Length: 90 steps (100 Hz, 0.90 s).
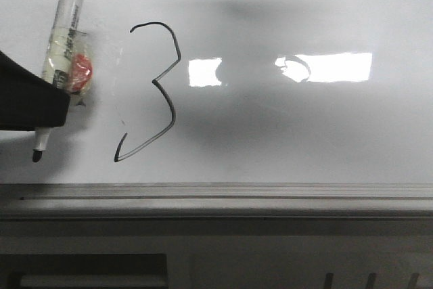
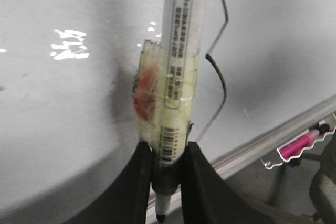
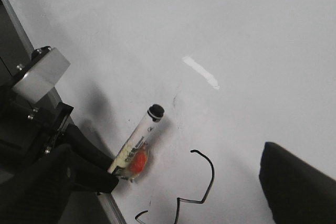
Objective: Write number 3 on whiteboard
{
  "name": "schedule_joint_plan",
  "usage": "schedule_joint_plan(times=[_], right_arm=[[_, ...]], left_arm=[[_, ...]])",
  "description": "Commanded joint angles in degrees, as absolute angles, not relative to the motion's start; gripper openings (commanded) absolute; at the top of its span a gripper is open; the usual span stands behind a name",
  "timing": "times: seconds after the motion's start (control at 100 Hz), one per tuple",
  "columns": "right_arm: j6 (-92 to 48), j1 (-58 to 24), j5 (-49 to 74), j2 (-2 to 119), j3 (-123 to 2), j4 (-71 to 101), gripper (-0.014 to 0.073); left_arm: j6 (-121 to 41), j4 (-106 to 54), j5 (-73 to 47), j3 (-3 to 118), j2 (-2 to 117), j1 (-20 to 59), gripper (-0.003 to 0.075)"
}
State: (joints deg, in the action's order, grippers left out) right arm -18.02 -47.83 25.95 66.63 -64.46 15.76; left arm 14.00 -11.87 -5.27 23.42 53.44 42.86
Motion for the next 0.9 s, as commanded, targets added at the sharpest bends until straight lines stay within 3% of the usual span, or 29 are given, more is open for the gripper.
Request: schedule_joint_plan(times=[0.0,0.61,0.89], right_arm=[[-17.9,-47.4,21.6,65.1,-66.2,15.7,0.0645],[-17.9,-47.4,21.6,65.1,-66.2,15.7,0.0645],[-17.9,-47.4,21.7,65.1,-66.2,15.7,0.0645]], left_arm=[[14.6,-15.3,-1.9,25.4,53.3,41.1,-0.002],[14.6,-19.3,0.0,25.4,56.7,37.5,-0.0013],[14.6,-19.3,-0.4,25.4,56.7,37.5,0.0256]])
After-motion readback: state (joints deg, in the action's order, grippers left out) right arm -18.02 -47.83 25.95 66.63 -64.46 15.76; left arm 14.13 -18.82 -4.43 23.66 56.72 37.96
